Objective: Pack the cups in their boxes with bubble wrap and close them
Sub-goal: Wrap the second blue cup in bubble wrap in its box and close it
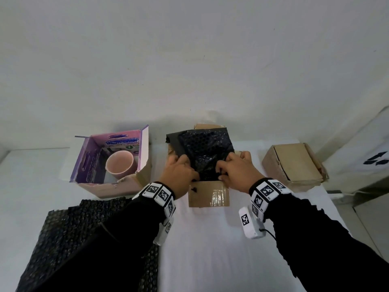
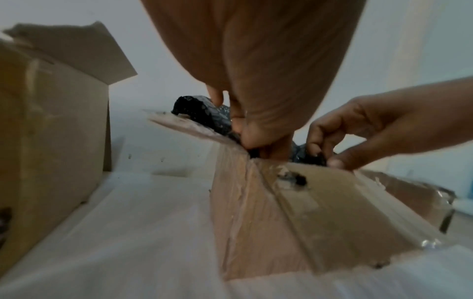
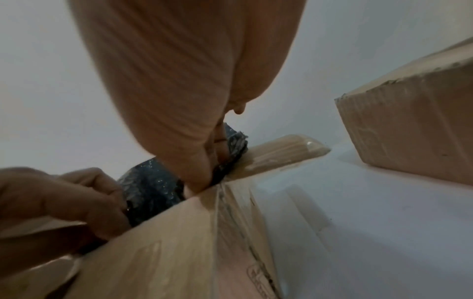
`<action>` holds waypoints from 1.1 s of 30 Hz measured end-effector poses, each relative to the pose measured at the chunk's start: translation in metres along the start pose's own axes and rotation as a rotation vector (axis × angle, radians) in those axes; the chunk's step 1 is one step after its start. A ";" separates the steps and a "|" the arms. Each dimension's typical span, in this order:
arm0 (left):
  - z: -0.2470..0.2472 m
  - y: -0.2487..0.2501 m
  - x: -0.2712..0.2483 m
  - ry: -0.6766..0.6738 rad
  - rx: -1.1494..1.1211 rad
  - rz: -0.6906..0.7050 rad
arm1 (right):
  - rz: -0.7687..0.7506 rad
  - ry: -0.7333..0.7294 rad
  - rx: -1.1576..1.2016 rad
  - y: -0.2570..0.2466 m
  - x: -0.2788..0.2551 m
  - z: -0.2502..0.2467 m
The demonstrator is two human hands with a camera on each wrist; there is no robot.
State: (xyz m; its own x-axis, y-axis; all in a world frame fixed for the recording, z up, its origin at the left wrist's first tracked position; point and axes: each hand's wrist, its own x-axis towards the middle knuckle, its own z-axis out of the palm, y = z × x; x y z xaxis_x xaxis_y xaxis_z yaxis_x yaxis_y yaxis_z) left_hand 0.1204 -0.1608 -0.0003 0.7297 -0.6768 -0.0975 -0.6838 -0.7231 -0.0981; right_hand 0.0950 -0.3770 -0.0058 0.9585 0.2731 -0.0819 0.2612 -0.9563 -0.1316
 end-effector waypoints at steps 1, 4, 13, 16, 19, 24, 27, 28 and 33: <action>-0.002 0.000 0.002 -0.003 0.006 -0.029 | 0.008 0.023 -0.013 -0.001 0.001 -0.002; -0.007 0.000 0.009 0.038 -0.007 -0.136 | 0.021 0.076 -0.096 -0.008 0.002 -0.002; -0.003 0.010 0.004 0.028 0.160 -0.014 | -0.151 0.182 -0.168 -0.005 -0.006 0.012; -0.006 0.007 0.002 -0.073 0.215 0.042 | -0.193 0.052 -0.253 -0.007 -0.007 0.014; -0.004 0.005 0.003 -0.096 0.234 0.024 | -0.206 -0.084 -0.309 -0.007 -0.003 0.008; 0.007 0.000 0.002 -0.073 0.186 0.030 | -0.208 -0.119 -0.336 -0.012 0.000 0.004; 0.013 -0.002 -0.006 -0.125 0.091 0.087 | -0.248 -0.132 -0.312 -0.013 -0.005 0.006; 0.015 -0.001 -0.011 -0.141 0.051 0.102 | -0.259 -0.132 -0.291 -0.015 -0.008 0.006; 0.022 -0.005 -0.028 0.033 -0.337 0.050 | -0.156 0.009 -0.005 -0.013 -0.010 0.007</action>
State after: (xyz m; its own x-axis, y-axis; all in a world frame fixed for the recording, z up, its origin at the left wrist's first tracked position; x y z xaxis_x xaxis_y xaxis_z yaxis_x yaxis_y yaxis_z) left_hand 0.1029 -0.1352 -0.0190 0.6986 -0.7129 -0.0608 -0.6831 -0.6899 0.2395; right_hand 0.0817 -0.3667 -0.0102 0.9073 0.4172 -0.0520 0.4074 -0.9030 -0.1368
